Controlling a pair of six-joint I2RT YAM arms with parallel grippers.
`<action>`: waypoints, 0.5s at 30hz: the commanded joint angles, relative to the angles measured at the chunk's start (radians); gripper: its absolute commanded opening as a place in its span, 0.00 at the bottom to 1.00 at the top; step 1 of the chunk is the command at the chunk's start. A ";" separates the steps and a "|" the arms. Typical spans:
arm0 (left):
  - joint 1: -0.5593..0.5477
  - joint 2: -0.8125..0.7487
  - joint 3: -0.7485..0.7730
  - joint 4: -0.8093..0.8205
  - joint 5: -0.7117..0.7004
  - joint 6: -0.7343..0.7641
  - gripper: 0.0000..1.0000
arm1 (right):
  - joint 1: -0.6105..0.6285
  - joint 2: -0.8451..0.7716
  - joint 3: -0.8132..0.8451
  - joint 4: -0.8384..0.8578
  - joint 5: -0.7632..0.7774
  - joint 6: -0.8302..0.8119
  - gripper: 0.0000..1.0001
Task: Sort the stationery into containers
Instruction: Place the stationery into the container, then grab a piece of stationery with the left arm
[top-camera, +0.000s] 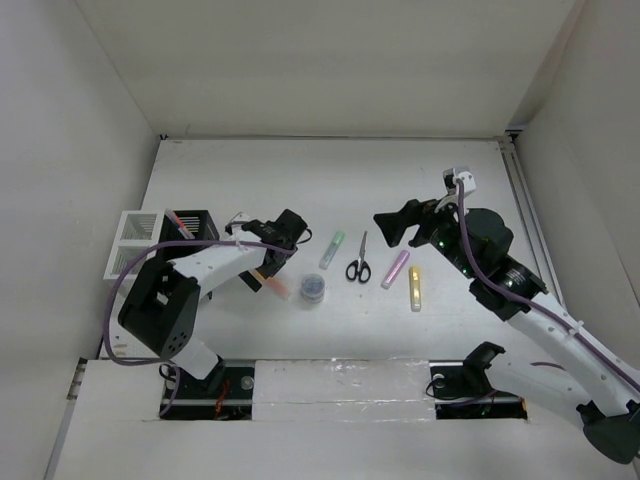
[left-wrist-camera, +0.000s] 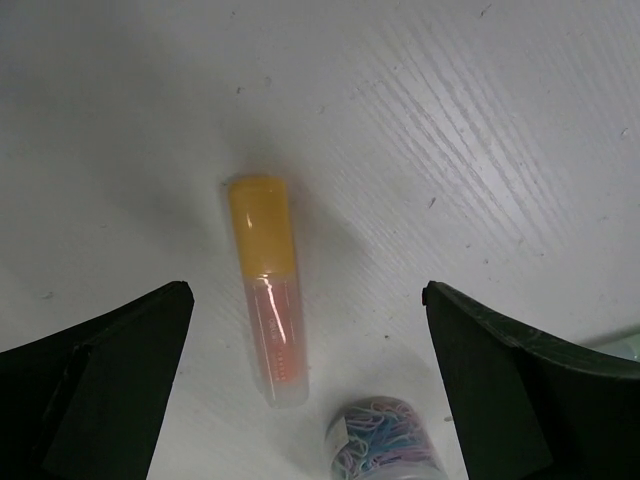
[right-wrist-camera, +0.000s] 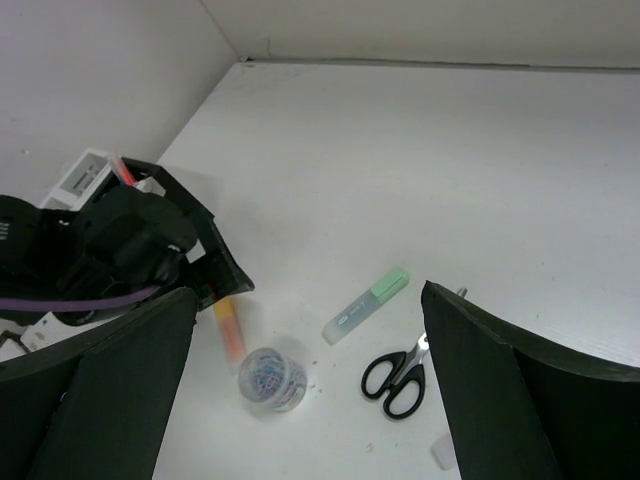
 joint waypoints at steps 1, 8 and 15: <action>0.006 0.049 -0.016 0.074 0.011 -0.024 1.00 | 0.004 0.010 0.021 0.003 -0.037 -0.019 1.00; 0.006 0.092 -0.038 0.074 0.011 -0.071 0.95 | 0.004 0.010 0.021 0.012 -0.065 -0.019 1.00; 0.006 0.092 -0.084 0.074 0.011 -0.106 0.84 | 0.004 0.019 0.012 0.021 -0.085 -0.019 1.00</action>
